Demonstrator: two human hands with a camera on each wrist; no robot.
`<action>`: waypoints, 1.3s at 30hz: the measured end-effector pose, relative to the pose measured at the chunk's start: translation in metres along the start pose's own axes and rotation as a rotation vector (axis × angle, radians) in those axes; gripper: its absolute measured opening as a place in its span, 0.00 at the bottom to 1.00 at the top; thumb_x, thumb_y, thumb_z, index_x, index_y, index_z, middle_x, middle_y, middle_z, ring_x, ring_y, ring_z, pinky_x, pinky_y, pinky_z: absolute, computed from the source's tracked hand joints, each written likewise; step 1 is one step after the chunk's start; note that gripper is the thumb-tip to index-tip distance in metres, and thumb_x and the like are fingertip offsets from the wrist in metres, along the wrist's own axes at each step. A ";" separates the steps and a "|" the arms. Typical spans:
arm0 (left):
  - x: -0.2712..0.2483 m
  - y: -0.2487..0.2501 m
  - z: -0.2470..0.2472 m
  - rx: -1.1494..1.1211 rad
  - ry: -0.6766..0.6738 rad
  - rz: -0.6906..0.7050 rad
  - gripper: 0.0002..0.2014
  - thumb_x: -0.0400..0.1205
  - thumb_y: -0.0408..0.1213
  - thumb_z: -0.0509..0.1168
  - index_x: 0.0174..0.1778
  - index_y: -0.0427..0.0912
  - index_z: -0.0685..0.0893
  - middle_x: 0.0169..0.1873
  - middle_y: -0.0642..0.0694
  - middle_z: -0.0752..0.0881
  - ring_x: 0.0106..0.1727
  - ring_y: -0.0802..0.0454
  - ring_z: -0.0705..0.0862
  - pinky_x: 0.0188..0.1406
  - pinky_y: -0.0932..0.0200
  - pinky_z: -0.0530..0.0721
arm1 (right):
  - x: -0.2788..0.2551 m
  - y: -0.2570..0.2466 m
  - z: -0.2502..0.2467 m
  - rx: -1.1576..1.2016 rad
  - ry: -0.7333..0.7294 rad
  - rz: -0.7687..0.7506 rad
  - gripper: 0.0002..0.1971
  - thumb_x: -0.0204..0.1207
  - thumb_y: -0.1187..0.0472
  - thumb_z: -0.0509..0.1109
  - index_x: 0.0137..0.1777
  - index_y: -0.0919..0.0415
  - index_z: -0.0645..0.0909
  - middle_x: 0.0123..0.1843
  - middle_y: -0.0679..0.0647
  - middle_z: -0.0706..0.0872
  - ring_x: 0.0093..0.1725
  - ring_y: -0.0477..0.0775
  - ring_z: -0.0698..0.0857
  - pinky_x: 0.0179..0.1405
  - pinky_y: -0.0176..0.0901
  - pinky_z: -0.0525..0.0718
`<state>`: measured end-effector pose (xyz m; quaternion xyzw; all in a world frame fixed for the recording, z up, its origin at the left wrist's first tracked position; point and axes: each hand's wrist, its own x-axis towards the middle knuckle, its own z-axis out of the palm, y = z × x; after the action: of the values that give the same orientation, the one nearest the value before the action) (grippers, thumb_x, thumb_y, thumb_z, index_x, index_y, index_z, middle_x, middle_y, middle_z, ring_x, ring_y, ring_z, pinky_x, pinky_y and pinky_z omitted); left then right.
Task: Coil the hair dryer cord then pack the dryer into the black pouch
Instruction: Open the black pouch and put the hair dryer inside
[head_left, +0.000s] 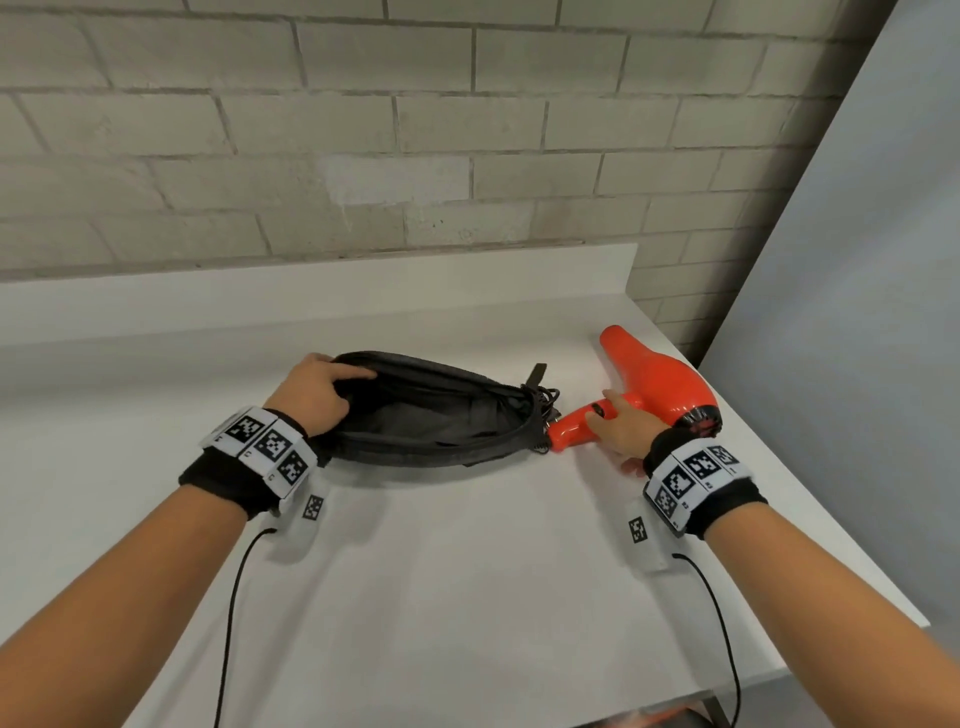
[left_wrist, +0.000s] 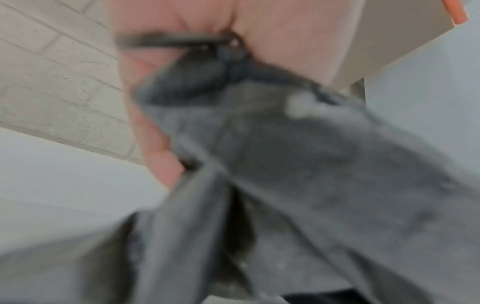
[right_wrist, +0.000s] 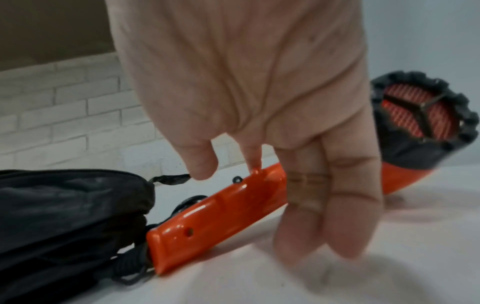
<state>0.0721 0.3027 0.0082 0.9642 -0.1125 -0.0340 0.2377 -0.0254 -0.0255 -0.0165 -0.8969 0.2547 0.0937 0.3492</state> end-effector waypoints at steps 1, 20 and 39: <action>0.002 -0.003 0.001 -0.013 0.042 -0.018 0.22 0.74 0.26 0.62 0.57 0.54 0.84 0.68 0.38 0.72 0.66 0.41 0.75 0.70 0.55 0.70 | 0.002 -0.002 0.002 0.010 -0.004 0.010 0.26 0.81 0.52 0.58 0.76 0.62 0.63 0.67 0.70 0.78 0.36 0.60 0.79 0.48 0.51 0.78; 0.005 0.003 0.014 0.194 -0.302 -0.163 0.49 0.71 0.34 0.67 0.80 0.50 0.40 0.78 0.43 0.57 0.66 0.39 0.76 0.60 0.50 0.80 | 0.021 -0.011 -0.041 0.667 0.367 -0.048 0.20 0.70 0.67 0.73 0.56 0.54 0.68 0.60 0.62 0.72 0.54 0.64 0.81 0.33 0.52 0.89; 0.003 0.071 0.023 0.118 -0.585 0.028 0.31 0.78 0.38 0.61 0.78 0.54 0.59 0.70 0.39 0.74 0.67 0.36 0.76 0.57 0.51 0.77 | -0.038 -0.045 -0.024 0.572 0.335 -0.642 0.24 0.60 0.64 0.76 0.45 0.36 0.70 0.58 0.56 0.71 0.52 0.51 0.73 0.60 0.60 0.81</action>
<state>0.0582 0.2301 0.0209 0.9239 -0.1913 -0.3007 0.1391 -0.0343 0.0011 0.0401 -0.8007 0.0329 -0.2397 0.5481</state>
